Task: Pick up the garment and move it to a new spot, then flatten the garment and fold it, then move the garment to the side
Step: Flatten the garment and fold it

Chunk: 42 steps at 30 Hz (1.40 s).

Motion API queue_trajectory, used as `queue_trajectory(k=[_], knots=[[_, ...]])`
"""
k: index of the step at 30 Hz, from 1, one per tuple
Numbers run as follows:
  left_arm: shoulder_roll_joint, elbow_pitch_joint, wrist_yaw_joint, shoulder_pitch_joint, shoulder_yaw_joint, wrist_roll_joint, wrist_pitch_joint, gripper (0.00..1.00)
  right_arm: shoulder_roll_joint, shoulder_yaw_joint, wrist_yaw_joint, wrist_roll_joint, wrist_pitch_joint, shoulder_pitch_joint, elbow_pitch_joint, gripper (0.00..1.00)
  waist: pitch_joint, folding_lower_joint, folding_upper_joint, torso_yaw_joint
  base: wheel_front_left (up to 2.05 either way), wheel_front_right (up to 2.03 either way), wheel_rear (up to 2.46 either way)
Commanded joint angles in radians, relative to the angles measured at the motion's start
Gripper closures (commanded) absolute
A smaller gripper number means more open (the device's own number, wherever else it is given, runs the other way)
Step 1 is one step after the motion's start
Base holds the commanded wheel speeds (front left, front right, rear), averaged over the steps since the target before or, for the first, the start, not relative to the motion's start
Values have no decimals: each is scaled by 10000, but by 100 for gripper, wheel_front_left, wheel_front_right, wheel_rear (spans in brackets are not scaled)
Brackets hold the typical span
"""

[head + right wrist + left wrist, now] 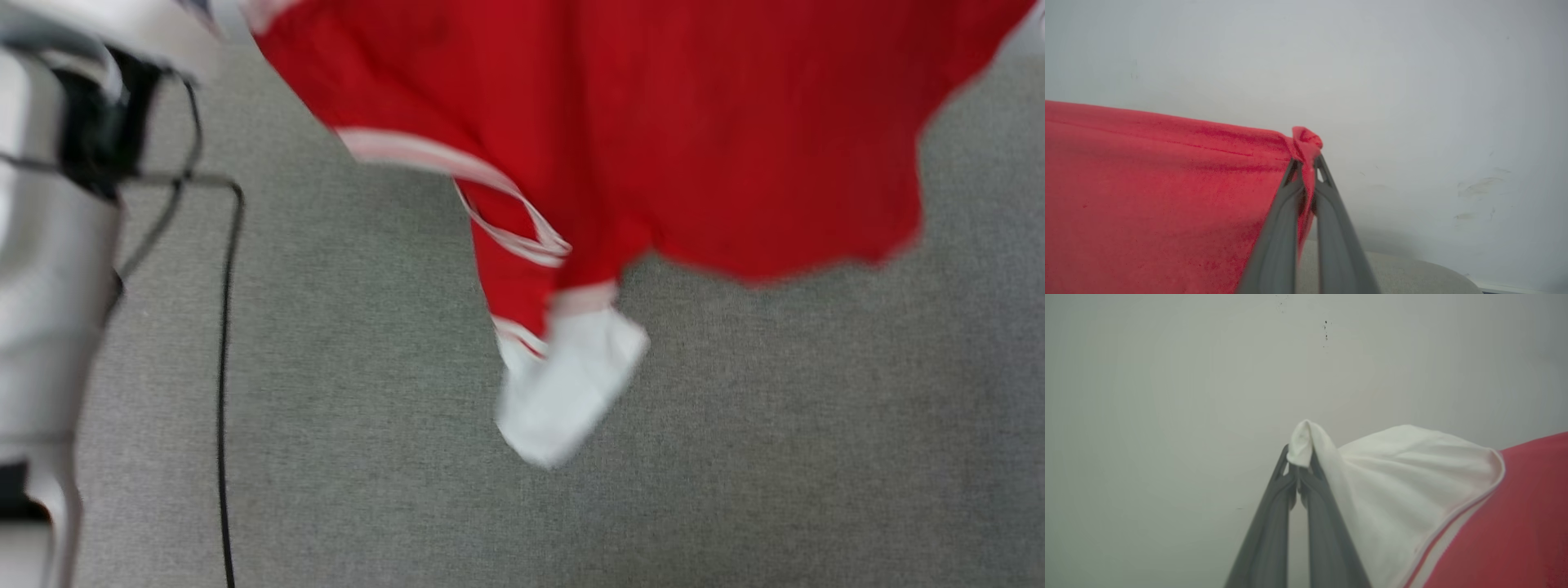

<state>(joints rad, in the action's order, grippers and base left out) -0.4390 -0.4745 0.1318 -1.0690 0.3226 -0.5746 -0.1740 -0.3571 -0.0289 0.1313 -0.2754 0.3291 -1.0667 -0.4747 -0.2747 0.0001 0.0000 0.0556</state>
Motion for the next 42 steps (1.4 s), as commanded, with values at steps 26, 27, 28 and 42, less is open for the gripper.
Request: queue_trajectory(k=[26, 27, 28, 42], knots=[[-412, -4538, -27, -4935, 470, -1965, -415, 100, 1001, 129, -16, 1394, -2523, -4981, -3618, 100, -3562, -1, 0, -323, 0, 0, 0], [-416, -4499, -27, -4734, 559, -2148, -444, 100, 1036, 74, -16, 1281, -2627, -4863, -3802, 100, -3544, -1, 0, -317, 0, 0, 0], [-388, -4428, -27, -4475, 677, -2373, -461, 100, 1071, -46, -16, 1215, -2728, -4719, -3991, 100, -3507, -1, 0, -312, 0, 0, 0], [-765, -2634, -24, 1239, 1718, -4490, -921, 100, 668, -2013, -13, -1574, -3697, -66, -4241, 100, -1531, -1, 0, -165, 0, 0, 0]])
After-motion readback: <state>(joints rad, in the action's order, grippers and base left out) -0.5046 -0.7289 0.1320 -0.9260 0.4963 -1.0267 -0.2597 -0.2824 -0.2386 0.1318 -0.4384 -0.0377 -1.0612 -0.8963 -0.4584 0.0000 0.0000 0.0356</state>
